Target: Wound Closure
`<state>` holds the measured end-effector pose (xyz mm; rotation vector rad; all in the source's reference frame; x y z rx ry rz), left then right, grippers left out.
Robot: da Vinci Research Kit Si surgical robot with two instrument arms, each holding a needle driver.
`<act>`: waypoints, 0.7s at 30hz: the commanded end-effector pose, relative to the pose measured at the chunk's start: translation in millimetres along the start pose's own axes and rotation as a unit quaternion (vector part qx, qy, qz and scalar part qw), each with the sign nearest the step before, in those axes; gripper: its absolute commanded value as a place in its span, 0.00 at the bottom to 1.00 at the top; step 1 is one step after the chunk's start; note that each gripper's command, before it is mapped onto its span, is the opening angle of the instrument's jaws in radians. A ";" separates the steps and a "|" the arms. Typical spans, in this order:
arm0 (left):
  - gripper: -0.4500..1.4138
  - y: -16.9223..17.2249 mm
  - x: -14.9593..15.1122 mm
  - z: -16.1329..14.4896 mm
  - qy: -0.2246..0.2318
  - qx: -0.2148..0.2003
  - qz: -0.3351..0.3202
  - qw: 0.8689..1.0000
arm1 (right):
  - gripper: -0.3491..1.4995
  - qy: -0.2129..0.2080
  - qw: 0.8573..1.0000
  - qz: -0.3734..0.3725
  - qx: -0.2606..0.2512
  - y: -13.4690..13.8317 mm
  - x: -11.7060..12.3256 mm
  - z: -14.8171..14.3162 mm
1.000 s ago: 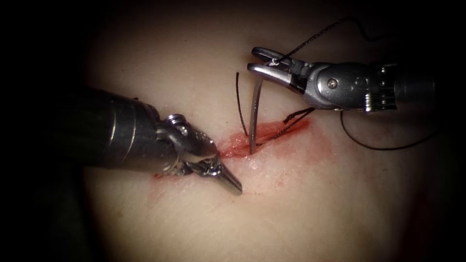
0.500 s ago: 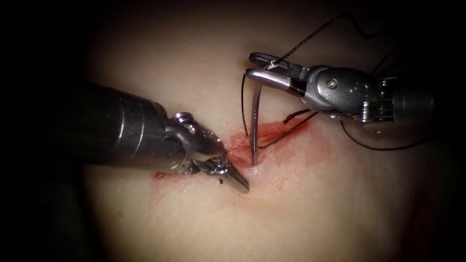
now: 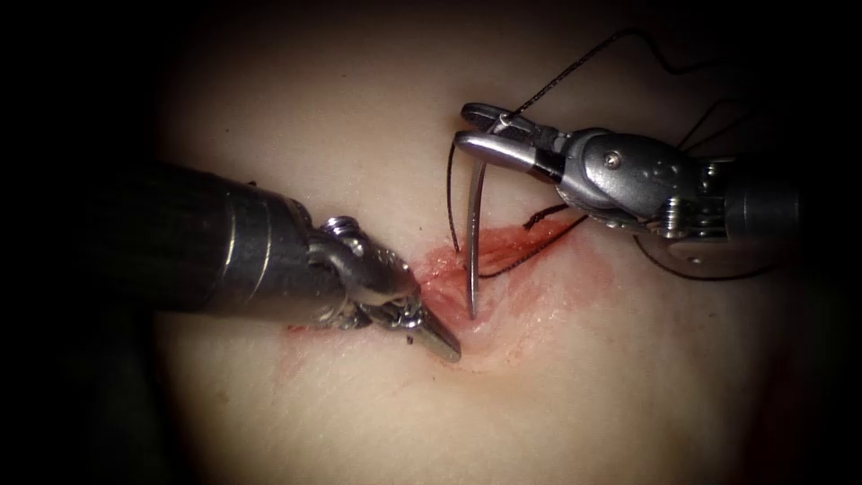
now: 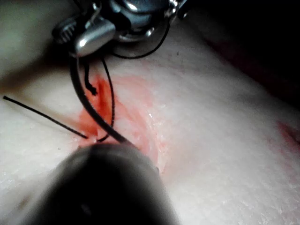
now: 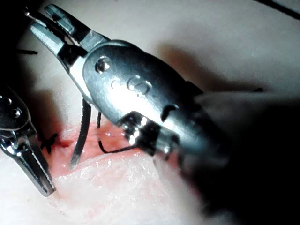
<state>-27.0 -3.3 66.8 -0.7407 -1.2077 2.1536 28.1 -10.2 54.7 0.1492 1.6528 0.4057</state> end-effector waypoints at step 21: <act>0.00 -0.5 0.4 0.2 0.001 0.000 -0.001 1.000 | 0.00 -0.015 0.997 0.078 -0.010 -0.6 -1.3 0.8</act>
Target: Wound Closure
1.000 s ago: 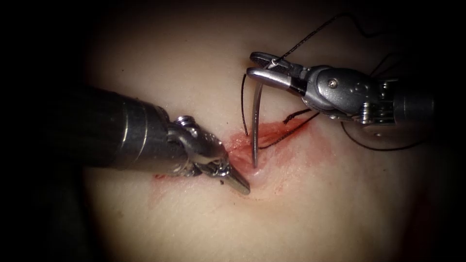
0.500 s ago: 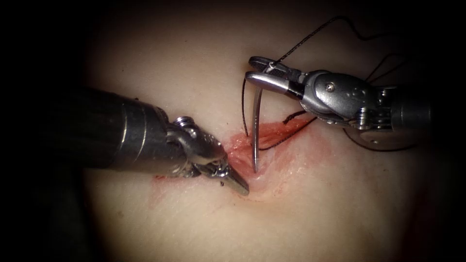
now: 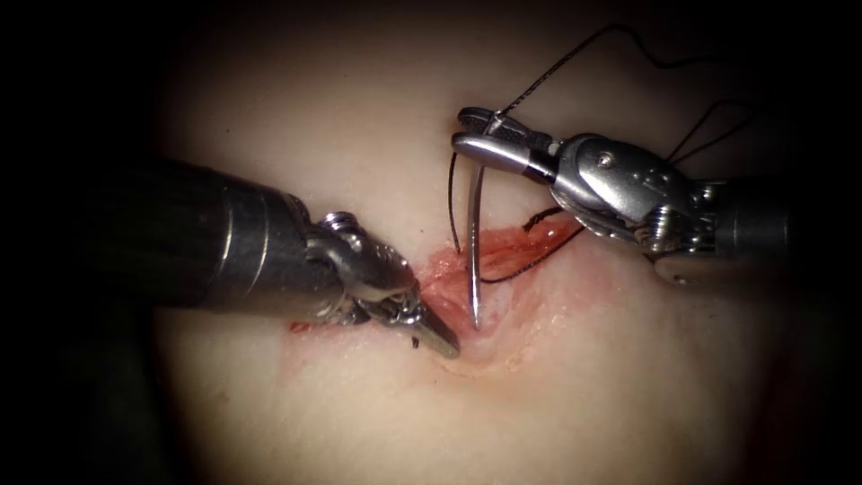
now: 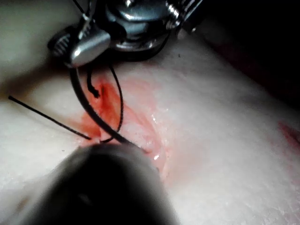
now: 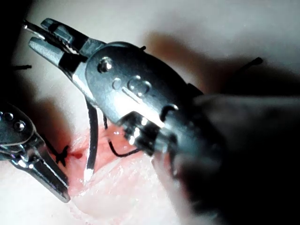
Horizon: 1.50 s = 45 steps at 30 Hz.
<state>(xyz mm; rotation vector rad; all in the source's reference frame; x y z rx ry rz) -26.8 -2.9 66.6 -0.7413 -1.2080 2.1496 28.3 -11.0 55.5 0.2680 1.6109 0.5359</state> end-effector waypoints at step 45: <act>0.00 -0.3 0.1 0.6 0.000 0.000 0.000 1.000 | 0.00 -0.007 0.996 0.050 -0.071 -0.3 -1.1 0.0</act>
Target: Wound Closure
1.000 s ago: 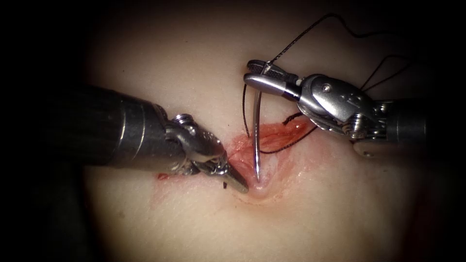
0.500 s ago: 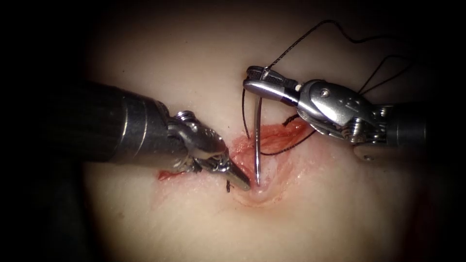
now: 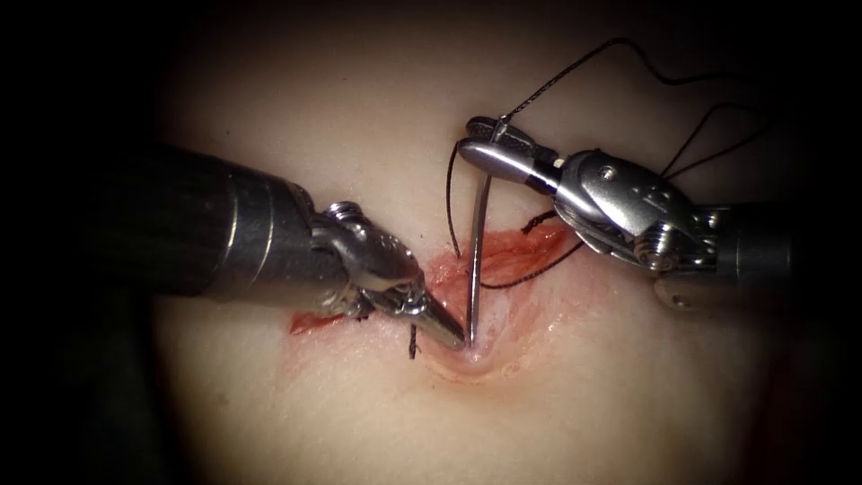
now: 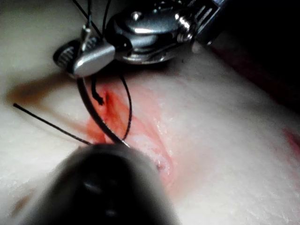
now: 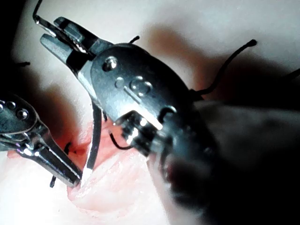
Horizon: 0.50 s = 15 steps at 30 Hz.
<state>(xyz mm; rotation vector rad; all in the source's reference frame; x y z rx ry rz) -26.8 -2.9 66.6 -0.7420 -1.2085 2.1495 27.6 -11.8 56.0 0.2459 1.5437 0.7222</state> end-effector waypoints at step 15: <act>0.00 -0.3 0.0 0.5 -0.001 -0.001 0.001 1.000 | 0.00 -0.009 1.000 0.004 0.002 -0.4 -1.0 0.5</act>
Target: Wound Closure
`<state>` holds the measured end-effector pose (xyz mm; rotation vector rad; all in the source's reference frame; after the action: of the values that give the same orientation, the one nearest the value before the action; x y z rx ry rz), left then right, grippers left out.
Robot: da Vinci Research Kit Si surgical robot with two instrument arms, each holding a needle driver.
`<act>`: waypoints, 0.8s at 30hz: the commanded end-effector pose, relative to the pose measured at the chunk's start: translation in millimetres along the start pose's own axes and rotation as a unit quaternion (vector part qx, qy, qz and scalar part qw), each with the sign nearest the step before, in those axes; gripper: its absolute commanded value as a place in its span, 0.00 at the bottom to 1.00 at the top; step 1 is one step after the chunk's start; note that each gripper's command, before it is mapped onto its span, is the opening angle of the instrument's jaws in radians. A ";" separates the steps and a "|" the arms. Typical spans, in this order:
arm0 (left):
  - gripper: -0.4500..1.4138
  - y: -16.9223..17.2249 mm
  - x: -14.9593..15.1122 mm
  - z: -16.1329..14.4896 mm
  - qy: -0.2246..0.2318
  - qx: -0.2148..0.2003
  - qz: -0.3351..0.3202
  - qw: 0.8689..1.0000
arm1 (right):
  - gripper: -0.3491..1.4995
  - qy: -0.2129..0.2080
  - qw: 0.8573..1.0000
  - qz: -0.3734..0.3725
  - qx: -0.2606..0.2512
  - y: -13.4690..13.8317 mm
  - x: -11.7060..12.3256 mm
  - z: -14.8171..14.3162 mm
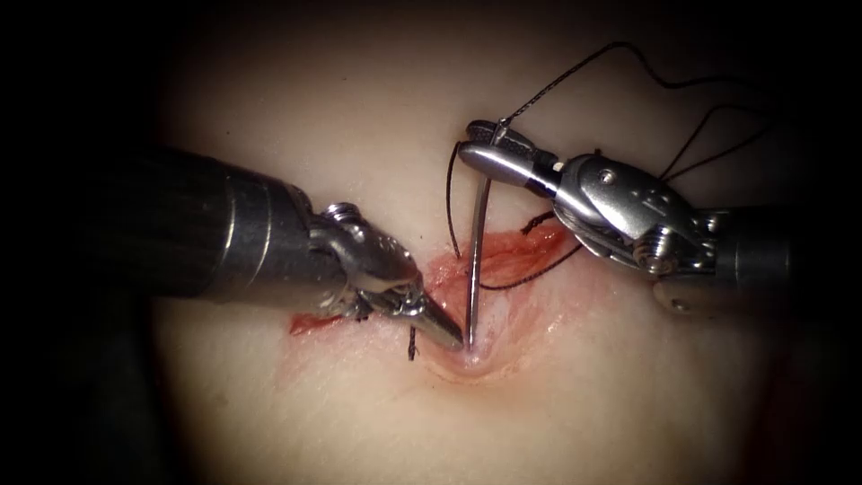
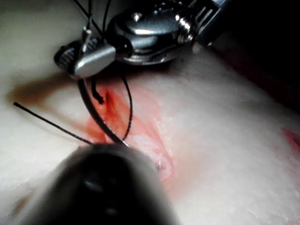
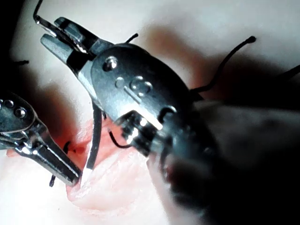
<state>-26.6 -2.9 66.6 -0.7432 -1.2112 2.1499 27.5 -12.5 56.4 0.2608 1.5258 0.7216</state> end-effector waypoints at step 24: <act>0.00 -0.4 0.1 0.5 -0.004 0.005 0.001 1.000 | 0.00 -0.029 0.999 0.029 0.001 -0.9 -1.9 0.4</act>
<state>-26.5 -2.9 66.6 -0.7317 -1.2024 2.1601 27.4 -14.2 57.3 0.3257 1.4660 0.7538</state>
